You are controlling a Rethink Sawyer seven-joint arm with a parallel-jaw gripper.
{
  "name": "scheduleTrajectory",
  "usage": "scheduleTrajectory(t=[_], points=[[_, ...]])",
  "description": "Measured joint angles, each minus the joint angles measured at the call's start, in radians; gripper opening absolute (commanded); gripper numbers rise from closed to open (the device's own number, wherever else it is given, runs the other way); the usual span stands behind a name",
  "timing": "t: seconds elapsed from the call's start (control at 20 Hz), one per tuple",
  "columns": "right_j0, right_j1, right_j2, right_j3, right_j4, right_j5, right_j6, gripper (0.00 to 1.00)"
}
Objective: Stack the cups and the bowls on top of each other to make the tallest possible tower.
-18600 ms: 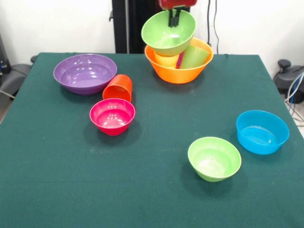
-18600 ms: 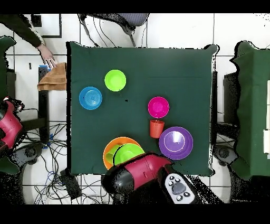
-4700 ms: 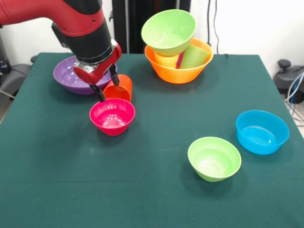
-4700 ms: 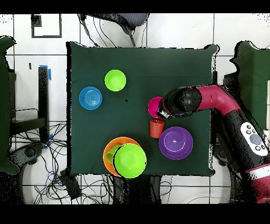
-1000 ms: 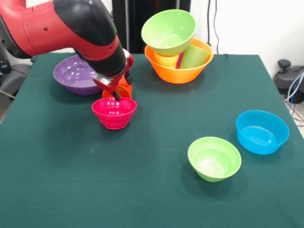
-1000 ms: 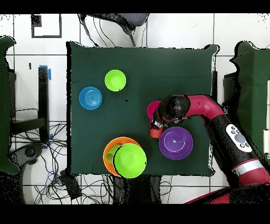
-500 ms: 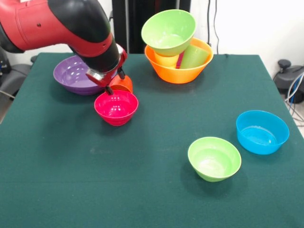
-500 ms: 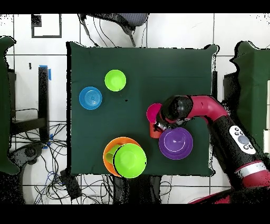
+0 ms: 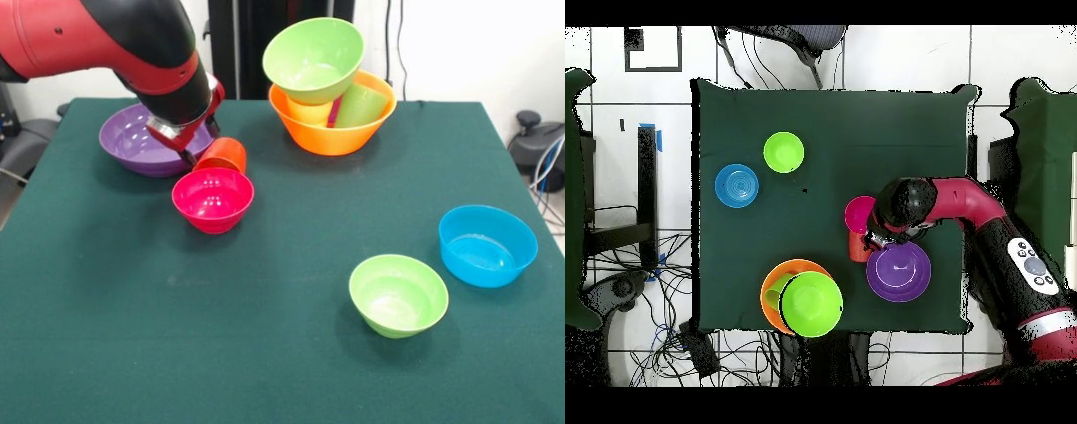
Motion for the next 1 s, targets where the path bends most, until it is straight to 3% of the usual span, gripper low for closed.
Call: scheduleTrajectory(t=[1.0], points=[[0.017, 0.058, -0.002, -0.032, 0.0, 0.022, 0.0, 1.0]])
